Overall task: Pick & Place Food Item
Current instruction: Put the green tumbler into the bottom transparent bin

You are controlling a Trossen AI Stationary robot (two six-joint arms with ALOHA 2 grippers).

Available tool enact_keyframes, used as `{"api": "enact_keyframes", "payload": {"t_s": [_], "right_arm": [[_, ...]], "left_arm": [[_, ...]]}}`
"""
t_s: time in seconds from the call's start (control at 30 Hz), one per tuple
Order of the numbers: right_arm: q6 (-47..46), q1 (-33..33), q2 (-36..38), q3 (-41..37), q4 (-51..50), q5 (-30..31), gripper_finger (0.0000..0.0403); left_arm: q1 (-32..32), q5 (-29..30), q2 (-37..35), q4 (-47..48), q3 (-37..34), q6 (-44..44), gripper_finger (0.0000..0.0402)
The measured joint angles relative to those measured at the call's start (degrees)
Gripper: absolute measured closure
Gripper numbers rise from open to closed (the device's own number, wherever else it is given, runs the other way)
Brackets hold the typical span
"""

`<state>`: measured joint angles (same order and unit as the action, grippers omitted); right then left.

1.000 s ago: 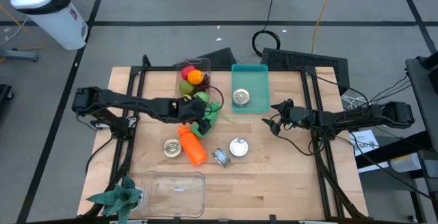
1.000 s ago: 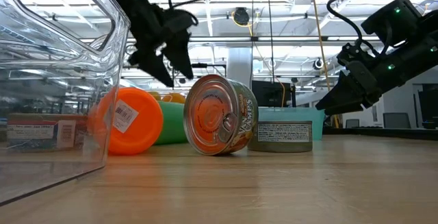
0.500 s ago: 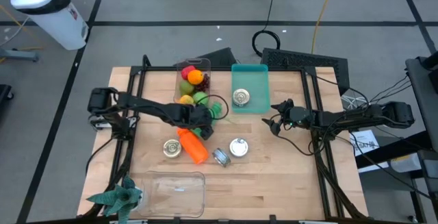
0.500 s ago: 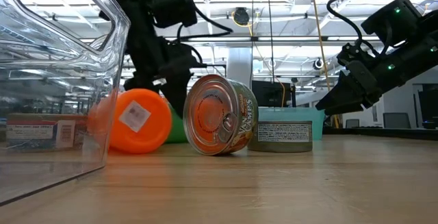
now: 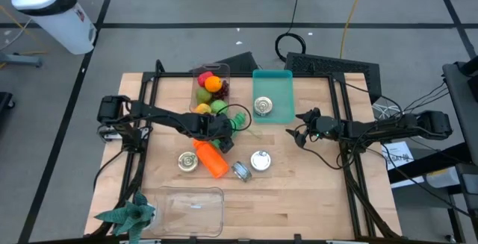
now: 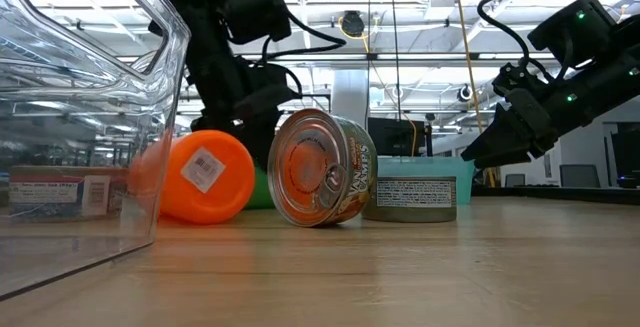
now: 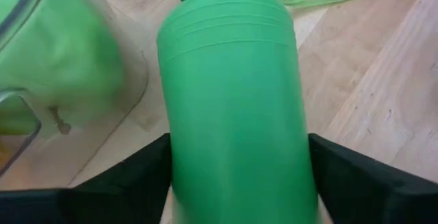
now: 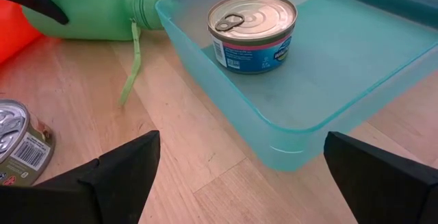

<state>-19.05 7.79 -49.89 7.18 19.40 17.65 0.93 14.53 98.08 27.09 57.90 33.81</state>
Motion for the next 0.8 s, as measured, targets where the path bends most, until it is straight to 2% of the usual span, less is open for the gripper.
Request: {"api": "enact_keyframes", "payload": {"t_s": [0.13, 0.23, 0.33, 0.47, 0.6, 0.8], "right_arm": [[0.00, -0.02, 0.00, 0.00, 0.01, 0.00, 0.0009], [0.00, -0.01, -0.01, 0.00, 0.01, 0.00, 0.0009], [0.02, -0.01, 0.00, 0.00, 0.02, 0.00, 0.0009], [0.02, 0.00, 0.00, 0.00, 0.02, 0.00, 0.0009], [0.02, 0.00, 0.00, 0.00, 0.00, 0.00, 0.0009], [0.02, -0.02, -0.01, 0.00, -0.43, 0.00, 0.0009]], "left_arm": [[0.00, 0.02, -1.65, -0.05, -0.25, -0.94, 0.0160], [0.00, 0.07, -4.34, -0.59, -0.24, -2.06, 0.0190], [0.00, 0.19, -7.50, -0.59, -0.21, -3.57, 0.0199], [-0.19, -0.36, -12.45, -0.39, -0.21, -5.57, 0.0191], [-1.40, -5.71, -18.14, 0.10, -0.16, -7.72, 0.0189], [-8.10, -20.20, -27.37, 0.58, -0.14, -7.36, 0.0206]]}}
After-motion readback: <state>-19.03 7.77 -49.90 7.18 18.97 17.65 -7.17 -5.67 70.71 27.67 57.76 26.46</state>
